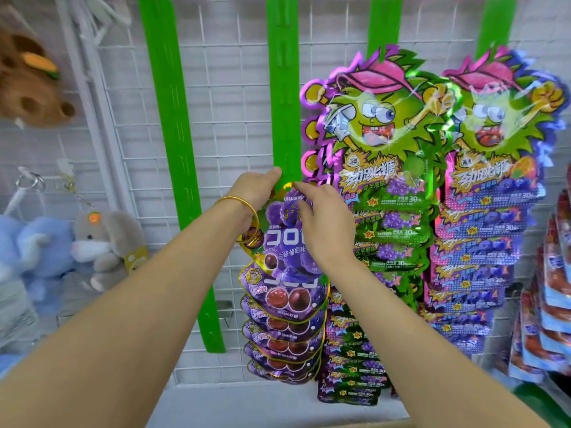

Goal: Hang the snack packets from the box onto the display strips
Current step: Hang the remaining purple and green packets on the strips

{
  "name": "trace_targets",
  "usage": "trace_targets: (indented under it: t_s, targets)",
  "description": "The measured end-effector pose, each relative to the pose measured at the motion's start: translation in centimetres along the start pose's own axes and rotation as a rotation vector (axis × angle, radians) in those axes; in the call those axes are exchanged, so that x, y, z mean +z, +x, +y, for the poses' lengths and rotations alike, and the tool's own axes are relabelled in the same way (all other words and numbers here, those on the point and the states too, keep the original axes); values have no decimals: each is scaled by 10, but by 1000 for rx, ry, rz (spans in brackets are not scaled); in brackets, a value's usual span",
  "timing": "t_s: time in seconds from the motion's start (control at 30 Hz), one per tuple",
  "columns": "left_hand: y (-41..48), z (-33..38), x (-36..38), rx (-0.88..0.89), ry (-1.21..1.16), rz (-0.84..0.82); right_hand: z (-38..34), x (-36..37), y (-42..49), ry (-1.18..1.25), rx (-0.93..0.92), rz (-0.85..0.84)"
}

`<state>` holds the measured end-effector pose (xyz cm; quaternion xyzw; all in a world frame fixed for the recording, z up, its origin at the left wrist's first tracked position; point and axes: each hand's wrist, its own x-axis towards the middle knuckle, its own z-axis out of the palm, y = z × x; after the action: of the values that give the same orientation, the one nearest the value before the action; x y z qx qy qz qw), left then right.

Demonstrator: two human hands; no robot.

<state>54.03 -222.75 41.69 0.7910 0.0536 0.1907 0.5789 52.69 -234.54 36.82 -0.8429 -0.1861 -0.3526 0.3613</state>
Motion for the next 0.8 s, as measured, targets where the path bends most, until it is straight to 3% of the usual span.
trace_targets:
  t_s: [0.3, 0.4, 0.6, 0.7, 0.8]
  targets:
    - [-8, -8, -2, 20, -9, -10, 9, 9, -12, -6, 2, -64]
    - [-15, -27, -3, 155, 75, -9, 17, 13, -23, 53, -48, -82]
    - [-76, -92, -9, 497, 192, 363, 38, 6, -81, 10, -134, 85]
    - [-131, -146, 3, 456, 180, 191, 73, 15, -147, 67, -62, -33]
    - [-181, -210, 21, 228, 249, -136, 123, 41, -233, 77, 257, -485]
